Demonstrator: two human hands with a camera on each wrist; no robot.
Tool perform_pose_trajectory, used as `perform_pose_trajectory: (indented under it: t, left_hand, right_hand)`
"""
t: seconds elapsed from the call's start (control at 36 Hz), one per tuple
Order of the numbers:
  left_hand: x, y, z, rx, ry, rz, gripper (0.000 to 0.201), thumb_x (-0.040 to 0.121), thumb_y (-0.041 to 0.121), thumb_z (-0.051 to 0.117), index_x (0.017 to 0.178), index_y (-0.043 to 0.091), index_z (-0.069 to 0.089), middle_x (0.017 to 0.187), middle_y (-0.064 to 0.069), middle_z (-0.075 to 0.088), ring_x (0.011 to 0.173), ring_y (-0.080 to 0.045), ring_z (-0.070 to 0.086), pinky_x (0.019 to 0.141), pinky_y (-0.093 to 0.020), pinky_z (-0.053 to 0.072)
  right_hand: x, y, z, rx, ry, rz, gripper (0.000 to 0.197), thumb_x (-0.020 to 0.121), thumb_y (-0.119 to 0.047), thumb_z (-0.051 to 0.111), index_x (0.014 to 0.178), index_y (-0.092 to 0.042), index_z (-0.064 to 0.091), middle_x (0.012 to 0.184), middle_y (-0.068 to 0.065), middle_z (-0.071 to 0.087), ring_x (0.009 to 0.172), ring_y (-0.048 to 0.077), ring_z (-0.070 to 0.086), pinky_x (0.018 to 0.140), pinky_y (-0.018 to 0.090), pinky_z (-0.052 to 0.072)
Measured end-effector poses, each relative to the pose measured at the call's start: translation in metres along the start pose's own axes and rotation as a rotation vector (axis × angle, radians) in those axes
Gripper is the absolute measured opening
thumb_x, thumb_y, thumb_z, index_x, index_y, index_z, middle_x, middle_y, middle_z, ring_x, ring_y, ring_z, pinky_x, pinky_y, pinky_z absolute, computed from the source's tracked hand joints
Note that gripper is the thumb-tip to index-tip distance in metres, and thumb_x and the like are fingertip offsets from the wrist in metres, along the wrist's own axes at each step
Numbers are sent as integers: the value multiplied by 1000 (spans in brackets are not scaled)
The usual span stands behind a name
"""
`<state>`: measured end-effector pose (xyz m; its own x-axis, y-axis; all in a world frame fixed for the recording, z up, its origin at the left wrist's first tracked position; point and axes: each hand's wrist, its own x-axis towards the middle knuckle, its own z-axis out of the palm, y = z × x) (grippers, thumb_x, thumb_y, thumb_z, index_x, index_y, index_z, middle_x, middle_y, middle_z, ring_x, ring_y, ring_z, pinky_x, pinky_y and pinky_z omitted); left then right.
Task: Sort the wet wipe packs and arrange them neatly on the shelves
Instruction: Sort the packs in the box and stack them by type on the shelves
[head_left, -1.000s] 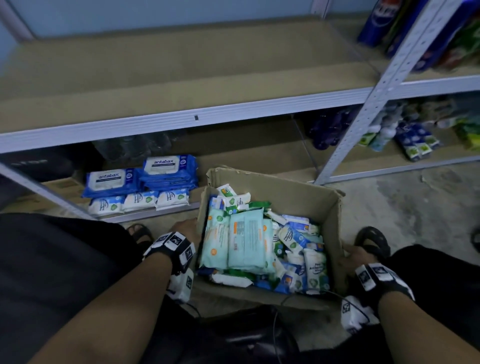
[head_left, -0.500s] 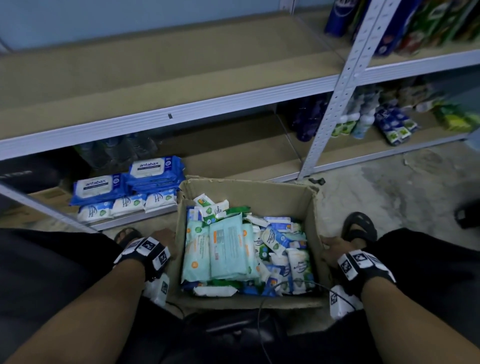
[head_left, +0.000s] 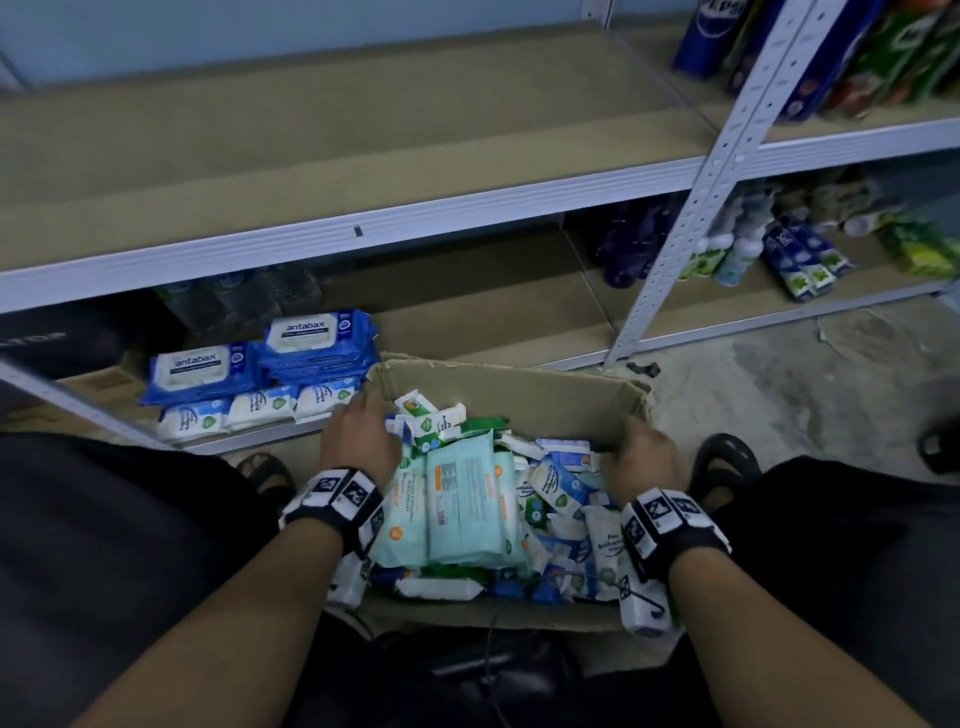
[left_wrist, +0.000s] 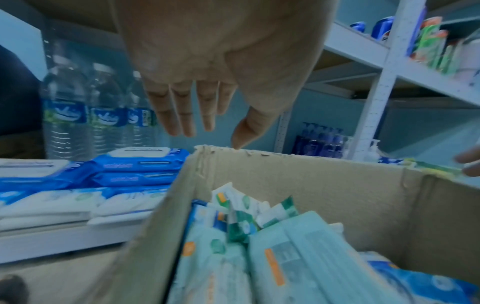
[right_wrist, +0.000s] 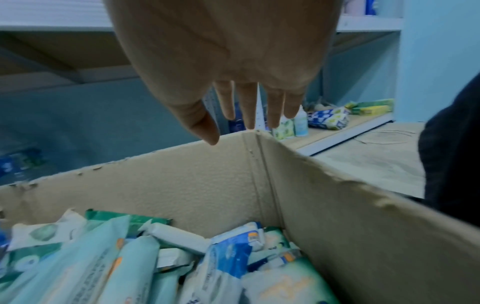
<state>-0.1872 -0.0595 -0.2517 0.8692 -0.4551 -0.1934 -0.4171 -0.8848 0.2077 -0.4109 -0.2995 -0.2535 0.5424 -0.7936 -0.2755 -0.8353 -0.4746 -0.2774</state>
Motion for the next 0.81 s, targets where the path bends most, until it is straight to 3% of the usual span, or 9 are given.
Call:
perform_pose_trajectory:
  t: [0.06,0.14,0.25,0.36,0.44,0.53,0.58,0.67,0.81]
  left_hand:
    - [0,8,10,-107,-13,28,61,83,20,64,139,10,42,132,-17,51,116,-36,51,92,-41,47]
    - [-7,18,32,-274,-99,-32,57,82,21,66,135,12,48,138,-14,48,122,-34,50,100,-39,45]
    - [-19,19,68,-317,-301,-263,72,80,32,69,143,13,39,141,-14,44,124,-34,50,102,-41,45]
    - [-24,11,92,-237,-362,-377,81,80,36,71,146,10,31,152,-14,29,137,-34,35,111,-43,35]
    - [-22,10,95,-233,-368,-413,80,82,34,70,146,8,30,153,-16,24,139,-35,31,112,-41,33]
    - [-18,11,95,-275,-403,-427,81,80,37,69,145,9,31,151,-17,24,135,-35,35,108,-43,38]
    - [-16,10,98,-290,-435,-445,83,78,42,68,145,9,32,151,-18,27,134,-35,38,107,-44,40]
    - [-14,9,103,-318,-477,-469,87,73,43,66,145,8,33,149,-19,34,131,-36,44,104,-44,45]
    - [-15,8,105,-315,-452,-461,87,82,39,67,149,6,23,151,-18,33,136,-36,38,108,-46,39]
  right_hand:
    - [0,-17,2,38,-73,-8,34,86,-22,57,118,-11,53,112,18,64,105,39,56,84,40,50]
    - [6,-35,18,75,-218,-17,49,90,-24,58,138,-20,48,113,17,66,103,36,62,78,30,48]
    - [2,-53,45,21,-349,-67,30,90,-29,57,120,-25,54,109,9,67,106,31,63,80,29,49]
    - [-7,-61,74,-41,-465,-67,44,94,-35,52,133,-16,51,135,10,57,122,28,55,95,31,46]
    - [-13,-68,88,-78,-501,-12,37,94,-37,54,126,-18,54,127,10,61,116,30,58,91,30,46]
    - [-14,-74,98,-58,-505,-7,50,91,-59,50,124,-22,54,124,10,63,110,31,61,94,35,50]
    - [-10,-77,102,-52,-540,18,61,91,-59,52,137,-20,45,137,11,55,121,31,56,101,38,46]
    - [-4,-82,109,-60,-609,29,78,91,-57,57,150,-14,30,151,12,40,135,29,44,105,34,38]
    - [1,-91,116,-34,-614,44,85,87,-59,62,147,-9,30,148,12,43,131,29,47,98,31,41]
